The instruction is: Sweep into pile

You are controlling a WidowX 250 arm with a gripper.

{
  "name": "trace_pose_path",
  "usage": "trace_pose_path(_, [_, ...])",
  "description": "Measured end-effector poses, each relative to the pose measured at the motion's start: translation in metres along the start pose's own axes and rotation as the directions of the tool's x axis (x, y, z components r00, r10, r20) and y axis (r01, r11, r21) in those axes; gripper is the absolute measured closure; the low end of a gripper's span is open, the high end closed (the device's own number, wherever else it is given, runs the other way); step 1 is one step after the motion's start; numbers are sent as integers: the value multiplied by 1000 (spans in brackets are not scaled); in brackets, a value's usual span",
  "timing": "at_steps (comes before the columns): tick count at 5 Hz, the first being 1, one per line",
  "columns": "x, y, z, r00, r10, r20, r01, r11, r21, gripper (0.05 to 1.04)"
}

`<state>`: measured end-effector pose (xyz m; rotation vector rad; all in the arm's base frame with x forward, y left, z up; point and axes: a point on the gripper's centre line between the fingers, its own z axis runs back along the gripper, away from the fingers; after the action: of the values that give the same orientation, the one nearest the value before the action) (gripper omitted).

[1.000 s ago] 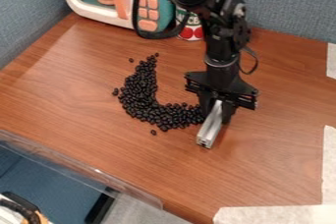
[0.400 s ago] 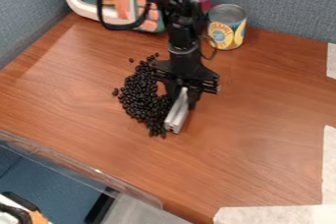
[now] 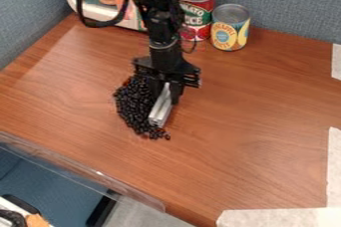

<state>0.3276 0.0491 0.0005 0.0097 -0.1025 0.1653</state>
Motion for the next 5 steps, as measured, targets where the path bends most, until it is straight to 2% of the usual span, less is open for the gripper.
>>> trace_pose_path(3, [0, 38, 0, 997, 71, 6, -71, 997, 11, 712])
trace_pose_path(4, [-2, 45, 0, 996, 91, 5, -91, 996, 13, 712])
trace_pose_path(5, [1, 46, 7, 995, 96, 24, -96, 995, 3, 713])
